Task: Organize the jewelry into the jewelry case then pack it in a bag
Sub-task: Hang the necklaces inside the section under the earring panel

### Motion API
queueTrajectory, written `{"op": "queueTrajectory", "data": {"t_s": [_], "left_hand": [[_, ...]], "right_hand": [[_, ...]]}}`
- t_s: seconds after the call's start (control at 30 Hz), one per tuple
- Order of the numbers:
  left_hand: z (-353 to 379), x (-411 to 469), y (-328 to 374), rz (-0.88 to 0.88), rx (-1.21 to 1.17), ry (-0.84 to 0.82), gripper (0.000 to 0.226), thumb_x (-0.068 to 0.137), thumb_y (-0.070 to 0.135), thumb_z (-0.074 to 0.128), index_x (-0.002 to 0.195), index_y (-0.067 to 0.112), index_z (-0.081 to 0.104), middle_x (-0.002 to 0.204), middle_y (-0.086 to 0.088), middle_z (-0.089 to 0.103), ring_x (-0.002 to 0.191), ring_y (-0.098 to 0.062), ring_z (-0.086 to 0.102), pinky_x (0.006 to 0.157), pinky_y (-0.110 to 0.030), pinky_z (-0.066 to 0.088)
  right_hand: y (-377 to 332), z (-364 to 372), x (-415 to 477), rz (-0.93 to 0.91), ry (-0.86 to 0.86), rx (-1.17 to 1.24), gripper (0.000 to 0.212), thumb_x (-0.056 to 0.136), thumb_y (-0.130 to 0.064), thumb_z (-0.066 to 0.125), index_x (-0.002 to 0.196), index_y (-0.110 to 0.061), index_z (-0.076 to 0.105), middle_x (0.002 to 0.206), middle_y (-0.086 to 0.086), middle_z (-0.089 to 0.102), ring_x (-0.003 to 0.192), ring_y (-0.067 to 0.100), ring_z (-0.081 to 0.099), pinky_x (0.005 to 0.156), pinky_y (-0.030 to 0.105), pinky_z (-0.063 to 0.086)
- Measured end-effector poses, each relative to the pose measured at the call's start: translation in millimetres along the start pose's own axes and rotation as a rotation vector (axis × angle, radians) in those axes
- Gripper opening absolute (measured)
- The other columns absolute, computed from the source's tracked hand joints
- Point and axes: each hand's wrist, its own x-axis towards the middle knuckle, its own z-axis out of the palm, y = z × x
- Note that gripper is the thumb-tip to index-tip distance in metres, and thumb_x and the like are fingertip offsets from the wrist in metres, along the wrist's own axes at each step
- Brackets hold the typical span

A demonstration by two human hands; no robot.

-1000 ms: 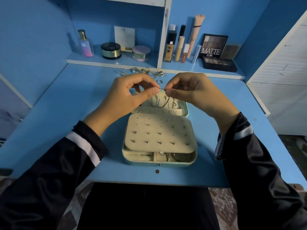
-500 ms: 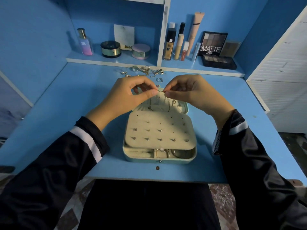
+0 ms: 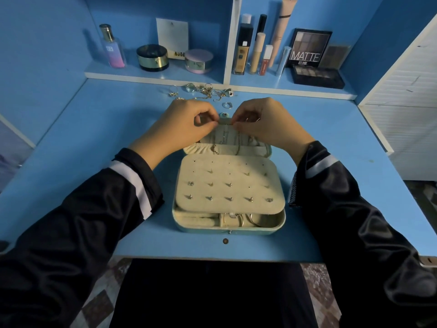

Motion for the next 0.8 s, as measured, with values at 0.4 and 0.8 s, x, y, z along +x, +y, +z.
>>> {"op": "queueTrajectory", "data": {"t_s": [0.4,0.8], "left_hand": [[7,16,-3,0.079,0.122,0.005,0.013,0.087,0.018,0.067,0.098,0.020,0.074,0.088,0.008,0.060,0.064,-0.003,0.046,0.068,-0.023,0.036],[8,19,-2,0.156,0.191,-0.001,0.014,0.086,0.018,0.070,0.098,0.016,0.077,0.083,0.001,0.061,0.076,-0.009,0.044,0.070,-0.026,0.037]], "right_hand": [[7,14,14,-0.082,0.109,-0.209,0.016,0.080,-0.002,0.059,0.086,-0.008,0.073,0.079,-0.003,0.063,0.060,0.000,0.046,0.060,0.001,0.034],[14,22,19,-0.130,0.118,-0.324,0.016,0.080,-0.006,0.061,0.090,-0.009,0.074,0.087,0.008,0.069,0.079,0.020,0.056,0.069,0.024,0.040]]}}
